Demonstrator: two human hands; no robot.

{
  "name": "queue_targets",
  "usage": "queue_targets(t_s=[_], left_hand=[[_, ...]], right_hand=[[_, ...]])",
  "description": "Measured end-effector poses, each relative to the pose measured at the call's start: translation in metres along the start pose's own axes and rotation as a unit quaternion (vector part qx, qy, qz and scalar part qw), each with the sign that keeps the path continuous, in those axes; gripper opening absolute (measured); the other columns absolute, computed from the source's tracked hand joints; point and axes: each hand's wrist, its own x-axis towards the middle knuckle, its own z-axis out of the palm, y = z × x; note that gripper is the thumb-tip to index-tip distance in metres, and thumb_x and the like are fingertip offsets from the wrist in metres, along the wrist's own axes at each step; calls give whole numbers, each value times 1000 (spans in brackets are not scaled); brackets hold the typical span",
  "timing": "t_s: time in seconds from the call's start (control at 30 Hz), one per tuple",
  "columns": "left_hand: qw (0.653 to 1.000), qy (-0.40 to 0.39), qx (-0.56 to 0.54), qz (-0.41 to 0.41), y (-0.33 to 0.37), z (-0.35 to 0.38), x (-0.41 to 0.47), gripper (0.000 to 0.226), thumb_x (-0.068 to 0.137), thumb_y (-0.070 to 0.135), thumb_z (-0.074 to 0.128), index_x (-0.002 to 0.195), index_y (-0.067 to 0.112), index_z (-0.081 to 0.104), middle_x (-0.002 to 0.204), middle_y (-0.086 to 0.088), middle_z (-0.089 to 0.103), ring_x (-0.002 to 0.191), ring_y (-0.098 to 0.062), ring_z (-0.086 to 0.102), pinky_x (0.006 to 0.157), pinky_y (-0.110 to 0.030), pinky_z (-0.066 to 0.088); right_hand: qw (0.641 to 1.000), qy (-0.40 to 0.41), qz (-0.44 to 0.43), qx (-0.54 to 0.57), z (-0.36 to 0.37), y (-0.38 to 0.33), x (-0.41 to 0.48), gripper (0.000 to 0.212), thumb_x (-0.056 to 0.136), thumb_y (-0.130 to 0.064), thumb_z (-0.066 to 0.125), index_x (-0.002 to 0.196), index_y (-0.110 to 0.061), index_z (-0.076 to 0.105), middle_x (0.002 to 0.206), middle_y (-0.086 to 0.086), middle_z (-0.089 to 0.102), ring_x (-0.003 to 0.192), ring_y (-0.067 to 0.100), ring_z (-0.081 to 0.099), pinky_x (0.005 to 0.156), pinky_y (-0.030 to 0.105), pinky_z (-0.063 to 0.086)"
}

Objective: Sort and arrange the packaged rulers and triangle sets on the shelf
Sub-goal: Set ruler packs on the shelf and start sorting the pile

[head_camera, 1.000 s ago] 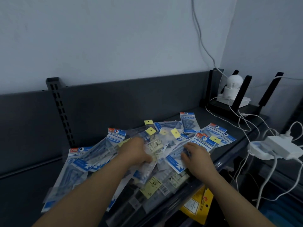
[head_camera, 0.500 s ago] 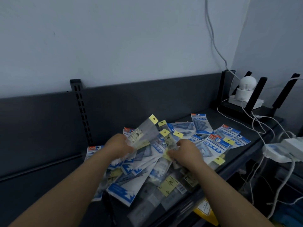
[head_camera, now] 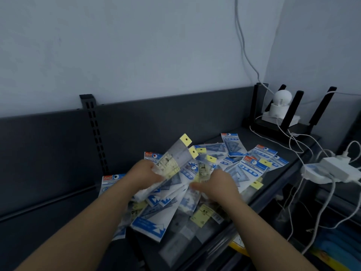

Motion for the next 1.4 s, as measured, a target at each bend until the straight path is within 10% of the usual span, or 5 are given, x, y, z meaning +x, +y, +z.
queue_targets(t_s=[0.4, 0.67, 1.0, 1.4], left_hand=[[986, -15, -153, -55, -21, -7, -17, 22, 83, 15, 73, 102, 6, 67, 85, -5, 67, 70, -15, 61, 56, -24, 45], [990, -13, -126, -57, -24, -1, -30, 16, 88, 16, 66, 102, 9, 65, 96, -8, 66, 82, -21, 61, 63, -25, 46], [987, 15, -161, -25, -24, -1, -46, 16, 89, 7, 59, 103, 12, 65, 94, -6, 67, 81, -19, 62, 61, -24, 47], [965, 82, -242, -50, -37, -10, -96, 18, 90, 10, 58, 106, 15, 62, 98, -1, 67, 81, -15, 64, 58, -23, 49]], right_hand=[[987, -43, 82, 130, 1, 1, 16, 36, 62, -24, 86, 73, -2, 59, 77, 20, 71, 65, 29, 68, 67, 44, 57], [997, -22, 67, -8, -2, -28, -6, 46, 67, -47, 81, 68, -14, 49, 62, 2, 58, 54, 16, 56, 50, 26, 44], [964, 24, 42, 261, 4, -21, -24, 22, 85, -17, 69, 68, -11, 58, 68, 7, 62, 58, 18, 59, 52, 27, 47], [942, -45, -64, 327, 26, -56, -69, 18, 91, -13, 53, 73, -15, 54, 63, -1, 51, 55, 12, 45, 52, 26, 36]])
